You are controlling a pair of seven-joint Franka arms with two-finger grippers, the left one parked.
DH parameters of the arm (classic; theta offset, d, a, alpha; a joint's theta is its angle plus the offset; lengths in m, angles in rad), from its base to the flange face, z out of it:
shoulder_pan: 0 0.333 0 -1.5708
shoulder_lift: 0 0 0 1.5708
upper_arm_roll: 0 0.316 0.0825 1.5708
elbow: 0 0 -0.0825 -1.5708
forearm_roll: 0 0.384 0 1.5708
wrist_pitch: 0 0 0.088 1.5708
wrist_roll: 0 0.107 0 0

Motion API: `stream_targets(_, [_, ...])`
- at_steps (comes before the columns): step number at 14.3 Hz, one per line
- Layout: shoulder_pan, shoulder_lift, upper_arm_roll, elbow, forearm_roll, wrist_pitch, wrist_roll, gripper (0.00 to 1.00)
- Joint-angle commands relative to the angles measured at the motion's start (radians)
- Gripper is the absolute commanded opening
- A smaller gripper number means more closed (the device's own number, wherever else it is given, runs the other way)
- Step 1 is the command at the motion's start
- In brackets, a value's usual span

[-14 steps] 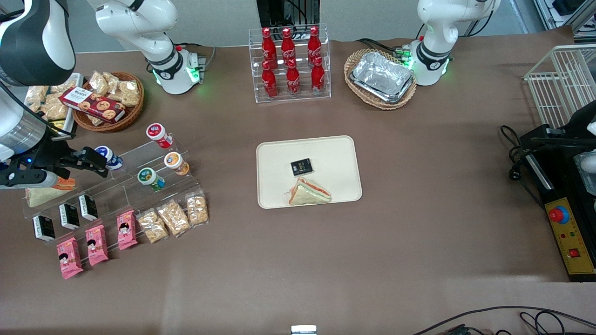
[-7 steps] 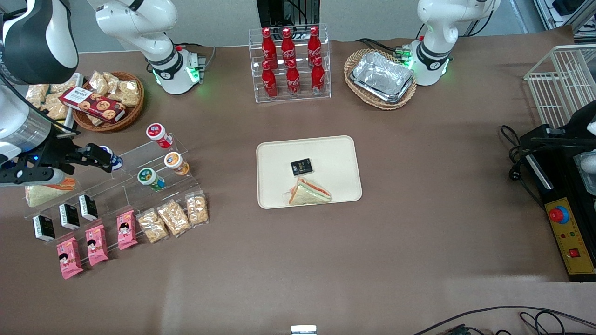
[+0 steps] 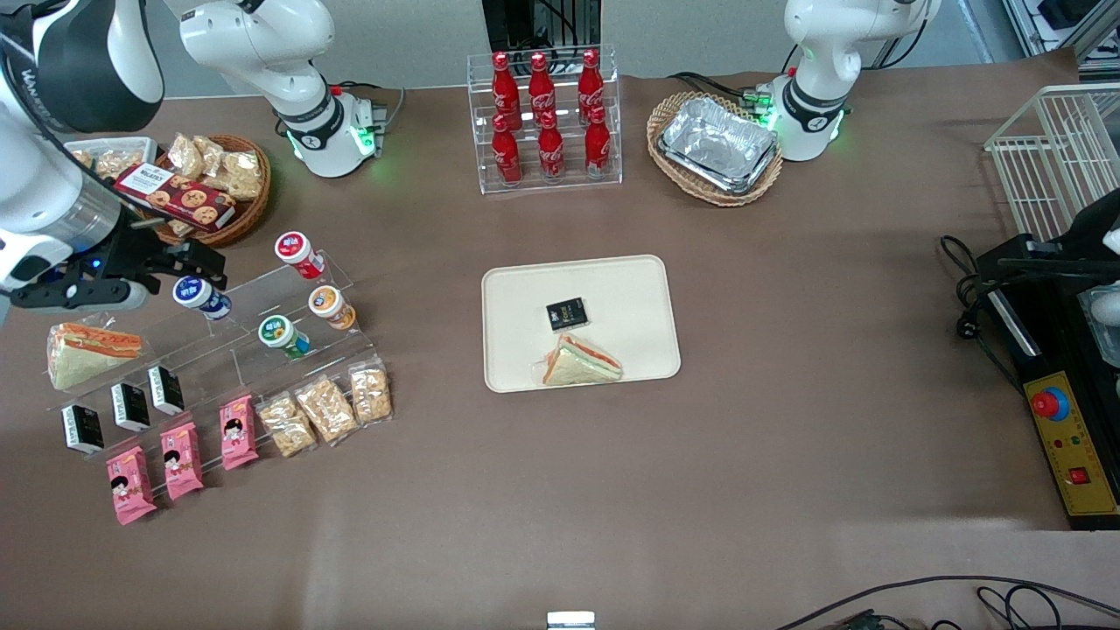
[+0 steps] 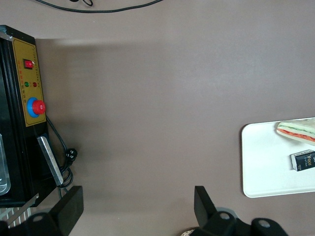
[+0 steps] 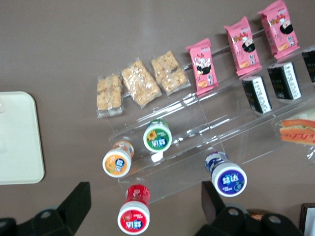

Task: Place green gum on tray
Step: 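Lower the open right gripper around the green-capped gum jar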

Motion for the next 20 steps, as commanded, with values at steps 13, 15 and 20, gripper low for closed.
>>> stream_targets(13, [-0.001,0.07,0.001,-0.301,0.008,0.398,-0.012,1.0])
stream_targets(15, [0.0,0.085,0.001,-0.301,0.01,0.423,-0.012,1.0])
stream_targets(20, [-0.001,0.123,0.0,-0.353,0.01,0.533,-0.01,1.0])
